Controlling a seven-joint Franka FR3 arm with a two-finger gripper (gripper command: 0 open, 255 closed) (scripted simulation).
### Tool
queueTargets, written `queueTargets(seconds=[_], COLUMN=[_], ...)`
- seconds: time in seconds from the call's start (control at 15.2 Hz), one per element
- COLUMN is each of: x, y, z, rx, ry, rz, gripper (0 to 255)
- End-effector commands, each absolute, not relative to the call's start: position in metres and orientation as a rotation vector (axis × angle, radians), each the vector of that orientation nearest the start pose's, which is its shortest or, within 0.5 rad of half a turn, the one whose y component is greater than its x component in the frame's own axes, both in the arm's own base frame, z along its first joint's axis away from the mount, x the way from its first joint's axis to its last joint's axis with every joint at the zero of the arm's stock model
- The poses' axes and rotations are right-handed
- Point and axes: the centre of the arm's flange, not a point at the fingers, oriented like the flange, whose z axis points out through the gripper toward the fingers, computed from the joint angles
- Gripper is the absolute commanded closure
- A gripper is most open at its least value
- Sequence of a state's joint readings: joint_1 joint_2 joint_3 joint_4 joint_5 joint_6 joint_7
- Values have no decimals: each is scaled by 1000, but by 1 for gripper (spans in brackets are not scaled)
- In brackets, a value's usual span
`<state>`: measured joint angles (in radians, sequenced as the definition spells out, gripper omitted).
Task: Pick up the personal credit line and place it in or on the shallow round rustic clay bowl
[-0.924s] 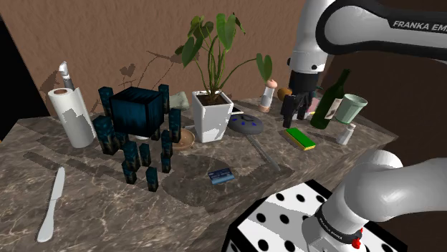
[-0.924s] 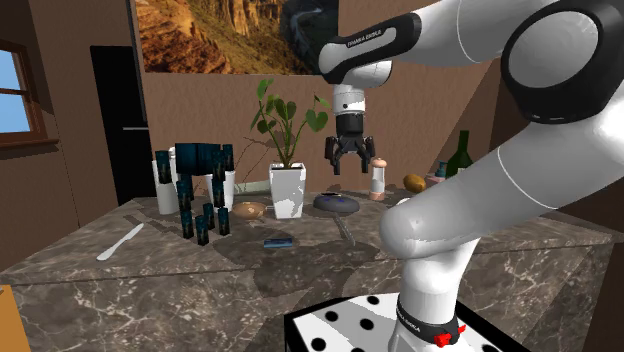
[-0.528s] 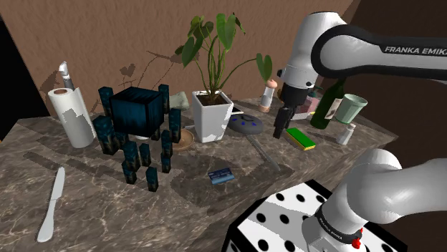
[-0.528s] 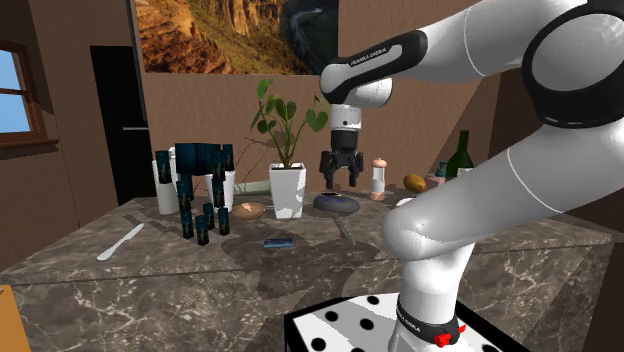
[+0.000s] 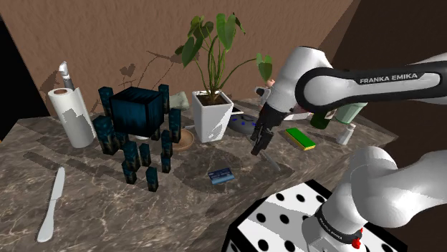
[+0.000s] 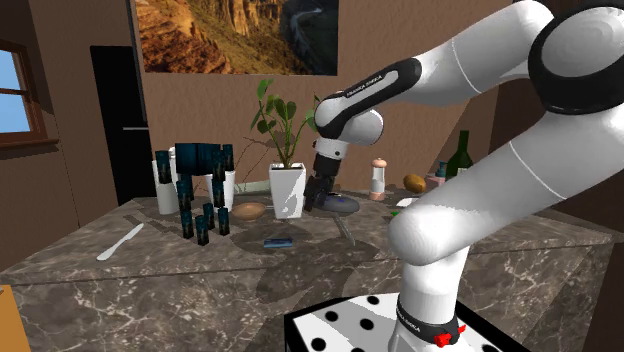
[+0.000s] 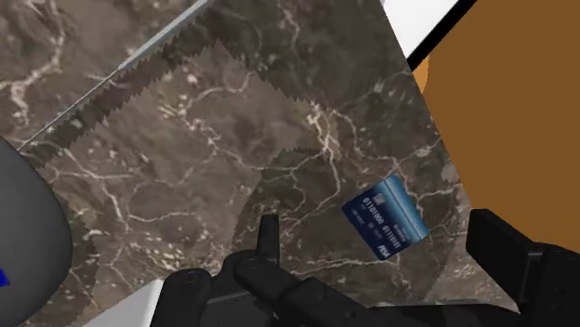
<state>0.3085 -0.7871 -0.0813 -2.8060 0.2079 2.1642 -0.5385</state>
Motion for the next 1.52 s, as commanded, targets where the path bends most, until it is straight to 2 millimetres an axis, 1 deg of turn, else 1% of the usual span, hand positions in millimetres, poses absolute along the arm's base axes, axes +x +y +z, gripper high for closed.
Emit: queueTargets(seconds=[0.0,0.53,0.59,0.99,1.06,1.45], x=[314,327,327,332,334,334], y=[93,153,153,170,174,174], z=[411,351,351,324,317,317], rx=[-2653,-2188,-2185,-2185,-2185,-2185], ry=[-1121,-1619,-1622,-1622,-1622,-1622], rz=[-351,-658,-660,-660,-660,-660], gripper=[0,0,0,0,0,0])
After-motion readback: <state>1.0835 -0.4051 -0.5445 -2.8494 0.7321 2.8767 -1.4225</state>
